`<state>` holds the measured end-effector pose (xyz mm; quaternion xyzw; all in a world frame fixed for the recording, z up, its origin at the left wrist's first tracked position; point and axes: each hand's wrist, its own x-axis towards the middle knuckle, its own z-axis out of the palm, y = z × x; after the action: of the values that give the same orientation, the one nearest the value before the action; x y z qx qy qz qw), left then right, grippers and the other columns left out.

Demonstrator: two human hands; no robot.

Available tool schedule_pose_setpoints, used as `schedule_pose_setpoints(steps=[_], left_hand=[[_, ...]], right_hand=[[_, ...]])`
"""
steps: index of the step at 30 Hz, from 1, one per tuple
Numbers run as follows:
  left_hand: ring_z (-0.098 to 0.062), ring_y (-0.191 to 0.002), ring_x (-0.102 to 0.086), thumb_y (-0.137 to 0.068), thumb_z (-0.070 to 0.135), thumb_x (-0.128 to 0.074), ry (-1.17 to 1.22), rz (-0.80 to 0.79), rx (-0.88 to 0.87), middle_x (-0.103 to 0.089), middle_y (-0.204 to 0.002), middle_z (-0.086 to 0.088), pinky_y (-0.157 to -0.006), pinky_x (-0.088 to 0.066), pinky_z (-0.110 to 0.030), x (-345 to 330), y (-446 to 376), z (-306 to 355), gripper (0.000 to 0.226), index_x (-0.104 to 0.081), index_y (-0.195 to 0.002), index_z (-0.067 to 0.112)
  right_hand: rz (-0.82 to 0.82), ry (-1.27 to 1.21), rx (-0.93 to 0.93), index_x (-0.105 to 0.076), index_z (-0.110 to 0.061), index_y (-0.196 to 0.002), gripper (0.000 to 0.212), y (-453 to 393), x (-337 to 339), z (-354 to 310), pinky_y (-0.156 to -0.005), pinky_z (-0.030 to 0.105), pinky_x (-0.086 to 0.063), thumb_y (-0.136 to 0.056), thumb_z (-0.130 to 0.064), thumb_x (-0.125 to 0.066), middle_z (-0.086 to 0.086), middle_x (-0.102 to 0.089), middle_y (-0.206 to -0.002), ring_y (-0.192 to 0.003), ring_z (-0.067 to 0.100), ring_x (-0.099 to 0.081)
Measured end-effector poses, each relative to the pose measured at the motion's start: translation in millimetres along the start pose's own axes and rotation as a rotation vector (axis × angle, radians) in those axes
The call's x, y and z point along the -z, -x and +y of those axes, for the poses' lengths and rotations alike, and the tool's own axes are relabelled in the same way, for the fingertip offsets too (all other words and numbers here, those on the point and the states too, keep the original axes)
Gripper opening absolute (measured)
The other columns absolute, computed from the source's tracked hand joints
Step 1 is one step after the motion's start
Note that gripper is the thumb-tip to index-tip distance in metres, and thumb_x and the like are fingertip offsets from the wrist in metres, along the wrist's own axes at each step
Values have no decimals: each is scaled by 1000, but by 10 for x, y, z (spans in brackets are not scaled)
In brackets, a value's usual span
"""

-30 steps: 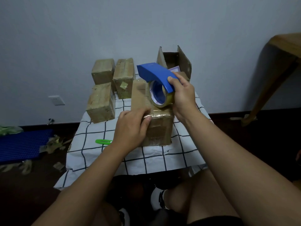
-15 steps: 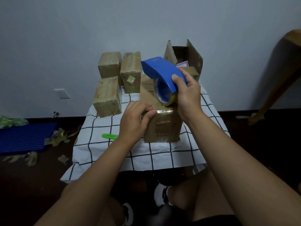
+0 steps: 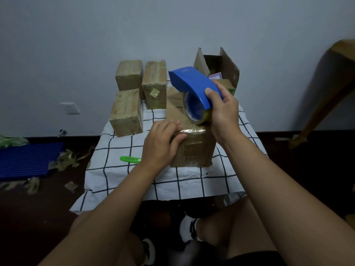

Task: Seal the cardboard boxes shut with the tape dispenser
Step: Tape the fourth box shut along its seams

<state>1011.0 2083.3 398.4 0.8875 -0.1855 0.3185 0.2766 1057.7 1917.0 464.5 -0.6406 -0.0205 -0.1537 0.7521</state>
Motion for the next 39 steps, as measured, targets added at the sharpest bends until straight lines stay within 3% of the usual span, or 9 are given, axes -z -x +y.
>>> schedule_pose_setpoints(steps=[5,10,15,18,21,25,27,33,39], left_hand=[[-21,-108,-54,-91,42,-59,47,-15,23,-66,-109,-2,-91,-38,-23,-9,32,-33,37,-66,-109,10],[-19,-105,-55,-89,37,-66,68,-14,22,-66,-108,0,-89,-41,-26,-5,2,-20,30,-66,-106,12],[0,-118,-48,-83,45,-71,266,45,215,-59,-124,14,-100,-33,-13,87,46,-111,39,-65,-115,23],[2,-117,-53,-88,35,-69,461,2,327,-57,-130,16,-97,-45,-22,111,72,-127,30,-65,-117,29],[-1,-107,-59,-92,30,-65,488,-29,306,-58,-129,11,-90,-50,-25,146,44,-156,24,-66,-116,31],[3,-97,-60,-91,20,-67,440,-18,261,-58,-121,5,-81,-45,-10,126,8,-170,15,-68,-105,27],[4,-97,-59,-91,18,-67,426,-22,254,-57,-120,5,-80,-44,-8,125,12,-179,15,-67,-104,26],[1,-104,-58,-88,20,-70,444,-72,252,-52,-125,11,-85,-50,-21,127,43,-215,24,-64,-109,31],[6,-103,-56,-86,21,-73,537,-108,275,-50,-124,17,-77,-45,-8,147,34,-260,27,-62,-105,37]], right_hand=[[1,5,-4,-58,-19,-134,39,19,7,-7,-91,35,-58,-96,-27,-63,2,-65,-123,-109,15,-65],[0,11,-3,-59,-15,-135,42,17,-10,-17,-93,36,-58,-94,-27,-63,3,-65,-123,-109,17,-65],[-2,-8,-19,-59,-15,-136,44,7,13,-20,-95,40,-57,-94,-26,-64,4,-66,-124,-111,19,-65],[-1,-13,-14,-59,-15,-135,43,1,27,-15,-94,40,-57,-94,-26,-64,5,-66,-124,-110,19,-66],[-8,-8,-12,-59,-15,-135,43,1,23,-15,-94,40,-57,-94,-26,-64,6,-65,-125,-112,20,-66],[-15,-5,-15,-58,-15,-137,44,-3,9,-12,-94,39,-57,-95,-25,-64,6,-65,-126,-112,20,-66],[-18,6,-15,-58,-15,-137,43,2,-2,-25,-92,37,-58,-95,-25,-63,6,-65,-126,-111,19,-66],[-16,-2,-19,-58,-13,-136,41,23,4,-49,-93,36,-57,-96,-22,-63,7,-65,-125,-112,20,-66],[-15,-15,-12,-61,-25,-124,29,52,-7,-67,-93,35,-57,-96,-21,-63,3,-67,-121,-109,17,-67]])
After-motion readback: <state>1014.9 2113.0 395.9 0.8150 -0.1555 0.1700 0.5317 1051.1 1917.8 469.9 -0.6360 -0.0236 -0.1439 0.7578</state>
